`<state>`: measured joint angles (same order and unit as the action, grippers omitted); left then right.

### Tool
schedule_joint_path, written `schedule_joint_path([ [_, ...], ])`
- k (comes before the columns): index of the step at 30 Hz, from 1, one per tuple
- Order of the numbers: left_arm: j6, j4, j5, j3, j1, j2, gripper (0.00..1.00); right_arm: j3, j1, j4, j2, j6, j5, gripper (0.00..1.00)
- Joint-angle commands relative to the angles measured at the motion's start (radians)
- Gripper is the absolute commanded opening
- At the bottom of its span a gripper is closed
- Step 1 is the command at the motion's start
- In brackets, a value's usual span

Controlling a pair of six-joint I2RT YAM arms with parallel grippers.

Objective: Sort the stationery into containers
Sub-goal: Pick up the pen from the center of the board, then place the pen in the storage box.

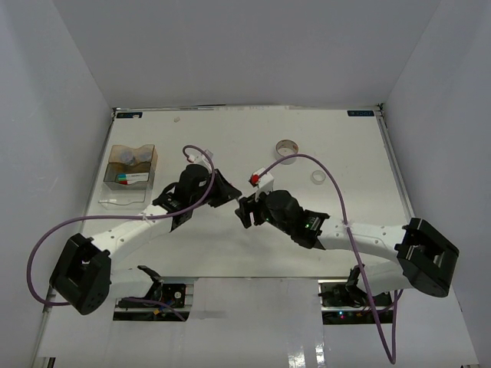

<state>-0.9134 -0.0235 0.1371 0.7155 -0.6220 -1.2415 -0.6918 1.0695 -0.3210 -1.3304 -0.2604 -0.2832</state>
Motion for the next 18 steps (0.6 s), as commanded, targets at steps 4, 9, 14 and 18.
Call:
schedule_joint_path([
  [4,0.030,-0.090,-0.091,0.053,0.088,0.053,0.08,0.046,0.006,-0.043,0.068,0.026,-0.083,0.93],
  [9,0.044,-0.145,-0.041,0.062,0.370,0.108,0.08,0.097,0.000,-0.029,0.105,0.052,-0.183,0.92],
  [14,0.064,-0.182,0.007,0.097,0.678,0.108,0.09,0.138,-0.014,-0.035,0.125,0.084,-0.217,0.91],
  [18,0.056,-0.161,0.048,0.120,0.843,0.073,0.09,0.184,-0.029,-0.067,0.129,0.105,-0.217,0.91],
])
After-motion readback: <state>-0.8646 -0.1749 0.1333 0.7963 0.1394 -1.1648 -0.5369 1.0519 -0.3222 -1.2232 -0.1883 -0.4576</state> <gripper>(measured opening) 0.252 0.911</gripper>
